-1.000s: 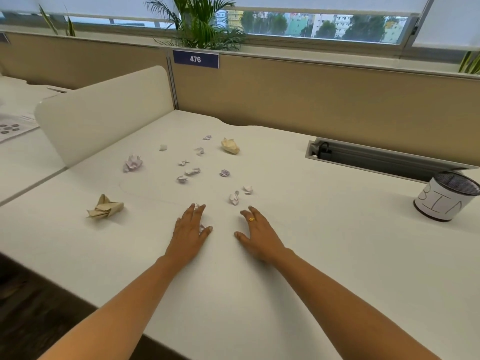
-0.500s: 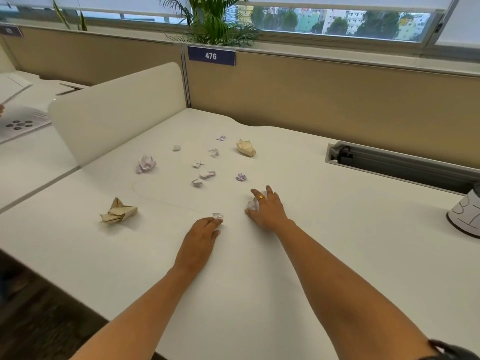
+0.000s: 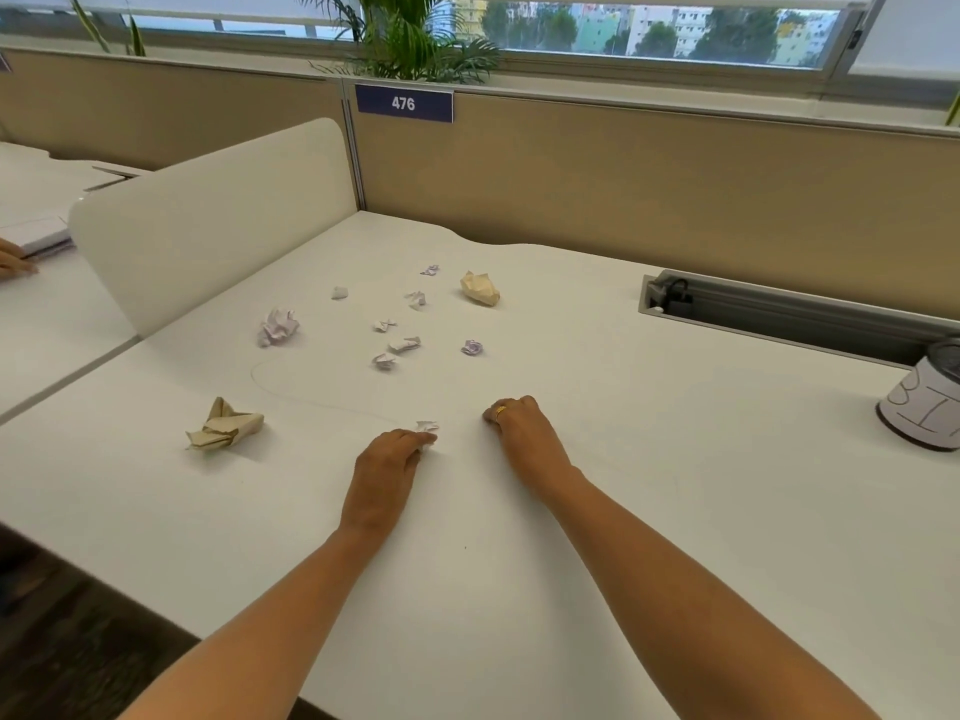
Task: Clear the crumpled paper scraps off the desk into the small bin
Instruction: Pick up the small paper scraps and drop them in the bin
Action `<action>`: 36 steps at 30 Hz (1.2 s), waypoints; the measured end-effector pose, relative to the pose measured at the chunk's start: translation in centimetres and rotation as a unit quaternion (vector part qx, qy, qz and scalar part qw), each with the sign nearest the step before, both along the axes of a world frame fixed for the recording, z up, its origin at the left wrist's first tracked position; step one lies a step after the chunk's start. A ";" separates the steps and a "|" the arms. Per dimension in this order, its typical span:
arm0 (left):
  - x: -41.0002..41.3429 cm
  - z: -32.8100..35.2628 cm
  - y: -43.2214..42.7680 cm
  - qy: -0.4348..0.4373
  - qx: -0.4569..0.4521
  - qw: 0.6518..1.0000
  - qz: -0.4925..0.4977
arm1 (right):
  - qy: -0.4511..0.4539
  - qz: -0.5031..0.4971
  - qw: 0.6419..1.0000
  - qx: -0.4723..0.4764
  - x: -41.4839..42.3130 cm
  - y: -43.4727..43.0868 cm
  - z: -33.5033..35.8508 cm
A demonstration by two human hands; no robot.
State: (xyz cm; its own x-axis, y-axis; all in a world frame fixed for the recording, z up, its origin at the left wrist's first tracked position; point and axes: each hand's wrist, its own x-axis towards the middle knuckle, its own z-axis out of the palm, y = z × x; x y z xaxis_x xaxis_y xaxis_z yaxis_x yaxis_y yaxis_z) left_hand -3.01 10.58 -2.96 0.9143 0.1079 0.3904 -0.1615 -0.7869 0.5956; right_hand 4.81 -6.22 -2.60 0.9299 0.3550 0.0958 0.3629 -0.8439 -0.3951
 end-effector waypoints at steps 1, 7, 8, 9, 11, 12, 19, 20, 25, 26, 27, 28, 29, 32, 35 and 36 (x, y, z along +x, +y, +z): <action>-0.1 0.1 0.0 -0.002 -0.011 1.000 -0.002 | 0.004 0.001 1.000 0.006 -0.3 -0.4 0.0; -0.7 0.3 -2.0 -0.008 -0.067 0.998 -0.015 | 0.029 -0.041 0.997 0.057 -1.7 -3.5 0.8; -0.7 0.3 -2.8 -0.004 -0.077 0.997 -0.022 | 0.036 -0.052 0.996 0.059 -1.9 -4.2 1.0; -0.6 0.4 -3.7 -0.001 -0.086 0.996 -0.029 | 0.042 -0.061 0.995 0.060 -2.1 -4.9 1.2; -0.2 0.6 -6.0 0.008 -0.112 0.993 -0.039 | 0.046 -0.079 0.994 0.063 -2.6 -6.8 1.5; 0.0 0.7 -6.9 0.013 -0.127 0.991 -0.040 | 0.047 -0.087 0.993 0.065 -2.8 -7.5 1.6; 2.2 1.9 -15.7 0.071 -0.255 0.963 -0.052 | 0.030 -0.156 0.985 0.065 -4.6 -16.2 2.7; 2.5 1.9 -17.0 0.078 -0.264 0.959 -0.061 | 0.024 -0.166 0.984 0.065 -4.8 -17.5 2.9; 4.0 2.8 -23.4 0.100 -0.299 0.942 -0.113 | -0.008 -0.223 0.973 0.059 -5.4 -23.7 3.9; 4.4 3.0 -24.7 0.105 -0.303 0.939 -0.125 | -0.020 -0.231 0.971 0.058 -5.5 -24.9 4.1; 4.8 3.3 -25.9 0.108 -0.310 0.935 -0.135 | -0.032 -0.241 0.968 0.058 -5.5 -26.0 4.3; 5.2 3.6 -27.0 0.112 -0.316 0.931 -0.144 | -0.042 -0.253 0.965 0.056 -5.5 -27.2 4.5; 5.5 3.9 -28.2 0.116 -0.321 0.928 -0.151 | -0.050 -0.264 0.962 0.055 -5.4 -28.3 4.8; 6.8 4.9 -31.3 0.122 -0.323 0.922 -0.175 | -0.078 -0.293 0.951 0.062 -4.5 -31.5 5.7; 8.1 5.7 -34.1 0.127 -0.318 0.919 -0.198 | -0.115 -0.322 0.937 0.079 -3.3 -34.4 6.8; 8.5 6.0 -34.9 0.128 -0.315 0.918 -0.204 | -0.128 -0.332 0.931 0.084 -2.8 -35.3 7.2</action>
